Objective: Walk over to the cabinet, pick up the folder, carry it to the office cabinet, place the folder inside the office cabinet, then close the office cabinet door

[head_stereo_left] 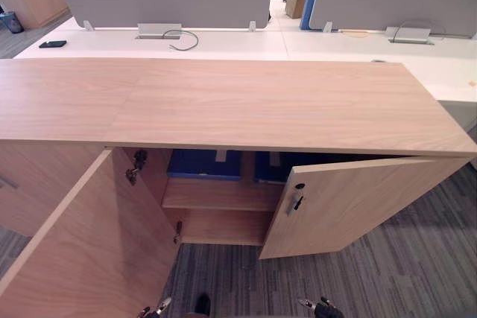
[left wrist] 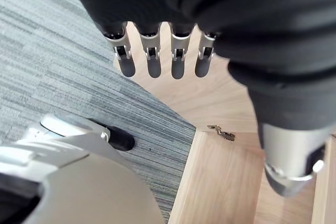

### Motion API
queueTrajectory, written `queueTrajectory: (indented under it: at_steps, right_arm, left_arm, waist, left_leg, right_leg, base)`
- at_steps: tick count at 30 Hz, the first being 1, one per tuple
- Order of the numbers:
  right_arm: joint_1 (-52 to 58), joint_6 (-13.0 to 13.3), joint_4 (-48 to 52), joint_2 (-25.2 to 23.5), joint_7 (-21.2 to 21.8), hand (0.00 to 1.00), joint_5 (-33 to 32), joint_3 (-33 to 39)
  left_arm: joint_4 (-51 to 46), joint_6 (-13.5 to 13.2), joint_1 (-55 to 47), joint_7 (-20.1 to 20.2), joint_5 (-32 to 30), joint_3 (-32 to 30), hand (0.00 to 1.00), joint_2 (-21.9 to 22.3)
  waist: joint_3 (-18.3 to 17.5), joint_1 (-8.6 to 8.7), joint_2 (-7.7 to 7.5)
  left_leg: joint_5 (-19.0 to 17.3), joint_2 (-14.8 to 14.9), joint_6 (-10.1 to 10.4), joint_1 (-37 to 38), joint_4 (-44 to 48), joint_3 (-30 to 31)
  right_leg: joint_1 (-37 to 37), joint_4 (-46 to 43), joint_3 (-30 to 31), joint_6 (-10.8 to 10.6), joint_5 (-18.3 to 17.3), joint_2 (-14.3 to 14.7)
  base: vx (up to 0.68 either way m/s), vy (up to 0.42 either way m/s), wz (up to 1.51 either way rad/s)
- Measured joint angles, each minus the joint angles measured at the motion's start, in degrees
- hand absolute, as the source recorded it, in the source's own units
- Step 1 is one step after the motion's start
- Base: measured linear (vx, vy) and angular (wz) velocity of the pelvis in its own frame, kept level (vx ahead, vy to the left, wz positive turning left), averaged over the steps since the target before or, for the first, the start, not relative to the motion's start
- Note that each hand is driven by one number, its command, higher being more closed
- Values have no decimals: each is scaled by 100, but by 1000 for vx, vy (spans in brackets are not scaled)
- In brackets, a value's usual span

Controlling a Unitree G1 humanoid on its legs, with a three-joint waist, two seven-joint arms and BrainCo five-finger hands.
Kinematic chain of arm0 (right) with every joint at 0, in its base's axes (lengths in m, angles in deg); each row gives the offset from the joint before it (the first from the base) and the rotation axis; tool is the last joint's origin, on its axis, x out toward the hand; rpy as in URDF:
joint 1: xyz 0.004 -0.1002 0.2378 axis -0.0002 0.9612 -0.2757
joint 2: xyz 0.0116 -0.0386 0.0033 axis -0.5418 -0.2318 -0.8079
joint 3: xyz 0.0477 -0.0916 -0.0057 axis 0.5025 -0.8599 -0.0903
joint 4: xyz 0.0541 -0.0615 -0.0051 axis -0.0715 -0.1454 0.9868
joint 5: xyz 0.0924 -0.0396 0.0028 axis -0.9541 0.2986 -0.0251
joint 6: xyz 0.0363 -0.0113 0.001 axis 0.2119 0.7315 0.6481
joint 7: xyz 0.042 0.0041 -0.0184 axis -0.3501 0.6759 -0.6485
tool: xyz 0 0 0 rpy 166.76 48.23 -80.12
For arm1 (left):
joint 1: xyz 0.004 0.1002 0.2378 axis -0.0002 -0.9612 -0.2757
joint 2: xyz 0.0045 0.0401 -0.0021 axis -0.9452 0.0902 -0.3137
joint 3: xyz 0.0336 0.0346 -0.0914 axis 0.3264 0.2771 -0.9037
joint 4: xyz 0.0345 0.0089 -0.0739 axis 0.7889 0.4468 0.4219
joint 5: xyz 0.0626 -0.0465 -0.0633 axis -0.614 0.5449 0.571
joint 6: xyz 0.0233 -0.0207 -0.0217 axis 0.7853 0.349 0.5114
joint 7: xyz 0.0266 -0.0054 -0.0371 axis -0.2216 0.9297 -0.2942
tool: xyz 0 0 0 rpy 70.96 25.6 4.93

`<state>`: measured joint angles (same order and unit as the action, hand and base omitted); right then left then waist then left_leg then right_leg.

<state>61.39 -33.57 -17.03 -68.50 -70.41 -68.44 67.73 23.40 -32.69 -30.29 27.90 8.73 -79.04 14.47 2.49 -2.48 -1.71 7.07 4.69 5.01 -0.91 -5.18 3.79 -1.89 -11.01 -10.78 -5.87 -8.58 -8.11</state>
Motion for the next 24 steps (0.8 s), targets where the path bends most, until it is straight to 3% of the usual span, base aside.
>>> queueTrajectory:
  at_steps: [9,14,17,19,20,22,23,24]
  right_arm:
    - [-12,15,-185,-149,34,0,-275,872]
    - [-92,32,-175,-169,29,0,-274,834]
    - [-145,37,-143,-174,24,0,-269,743]
    - [-163,39,-52,-176,-4,0,-266,614]
    - [-198,35,-57,-196,-12,0,-266,611]
    - [-386,28,-59,-135,-25,0,-276,613]
    - [-421,30,-52,-118,-25,0,-279,611]
    - [-458,38,-31,-91,-20,0,-320,590]
  left_arm:
    - [124,-19,-29,10,24,296,0,-133]
    - [98,-18,-39,20,253,386,0,-169]
    - [16,-7,-36,20,398,400,0,-153]
    - [-118,9,-29,19,427,436,0,-183]
    - [-168,9,-5,20,451,445,0,-196]
    - [-277,16,5,21,550,552,0,-214]
    - [-272,21,-55,16,592,551,0,-195]
    - [-266,37,-158,17,598,603,0,-148]
  waist:
    - [-62,89,6]
    - [51,107,14]
    - [159,77,30]
    - [293,158,-18]
    - [337,180,-82]
    - [522,125,-55]
    - [529,125,-30]
    - [520,131,62]
  left_leg:
    - [-13,-12,121,-16,-5,285]
    - [148,23,219,-194,-8,805]
    - [189,32,170,-282,-9,962]
    - [-29,122,-158,-498,31,79]
    - [-103,139,-211,-618,213,-346]
    - [-482,571,-535,-1216,2027,-2205]
    - [-600,692,-654,-1238,2523,-2546]
    - [-986,901,-609,-1220,3088,-2993]
  right_leg:
    - [531,561,-392,46,169,111]
    - [705,569,-935,95,157,205]
    - [777,531,-1212,124,148,197]
    - [875,546,-1839,143,146,58]
    - [873,565,-2052,148,149,-28]
    - [896,378,-2465,137,149,-355]
    - [903,315,-2505,124,143,-411]
    - [909,222,-2552,76,112,-448]
  base:
    - [115,-18,22]
    - [-38,-42,49]
    - [-97,-26,65]
    - [-136,11,117]
    - [-118,94,147]
    - [-56,207,99]
    - [68,198,45]
    - [115,265,55]
